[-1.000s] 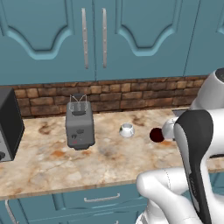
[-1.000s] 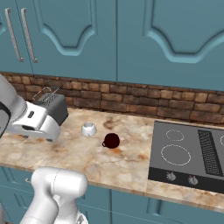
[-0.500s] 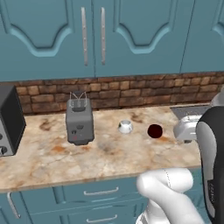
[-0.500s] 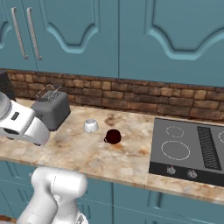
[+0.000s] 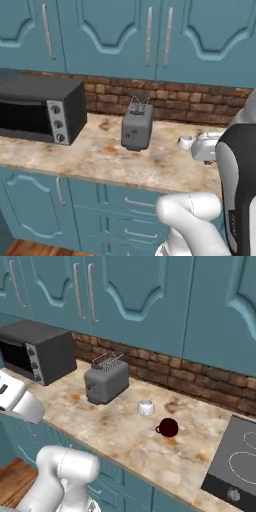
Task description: Clear the mugs and bowl far away from the sink.
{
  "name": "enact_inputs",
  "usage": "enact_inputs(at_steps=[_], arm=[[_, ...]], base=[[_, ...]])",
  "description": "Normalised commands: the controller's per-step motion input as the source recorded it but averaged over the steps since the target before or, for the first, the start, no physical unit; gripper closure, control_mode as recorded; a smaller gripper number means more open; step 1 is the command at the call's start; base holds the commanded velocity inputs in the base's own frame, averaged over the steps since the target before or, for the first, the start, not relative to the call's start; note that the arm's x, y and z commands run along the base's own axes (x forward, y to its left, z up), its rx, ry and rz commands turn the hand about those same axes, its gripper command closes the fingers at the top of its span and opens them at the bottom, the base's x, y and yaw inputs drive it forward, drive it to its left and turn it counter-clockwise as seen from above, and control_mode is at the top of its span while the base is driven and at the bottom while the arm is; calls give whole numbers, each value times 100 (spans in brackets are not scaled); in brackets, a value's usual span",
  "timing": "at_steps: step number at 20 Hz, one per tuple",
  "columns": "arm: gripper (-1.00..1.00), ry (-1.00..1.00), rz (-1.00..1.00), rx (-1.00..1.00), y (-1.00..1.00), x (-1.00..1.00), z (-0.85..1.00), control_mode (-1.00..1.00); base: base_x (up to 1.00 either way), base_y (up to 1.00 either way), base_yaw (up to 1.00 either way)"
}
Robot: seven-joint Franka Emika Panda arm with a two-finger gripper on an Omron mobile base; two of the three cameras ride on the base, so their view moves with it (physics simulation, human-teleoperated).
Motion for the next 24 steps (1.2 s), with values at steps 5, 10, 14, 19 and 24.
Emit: enact_inputs(at_steps=[5, 10, 14, 19, 24], arm=[[-100, 0, 0, 0, 0, 0, 0, 100], [-100, 0, 0, 0, 0, 0, 0, 100], [-100, 0, 0, 0, 0, 0, 0, 100], [-100, 0, 0, 0, 0, 0, 0, 100], [-100, 0, 0, 0, 0, 0, 0, 100]], base=[[2, 0, 100], [0, 23, 98], [0, 36, 94], [0, 53, 92], [10, 89, 77]])
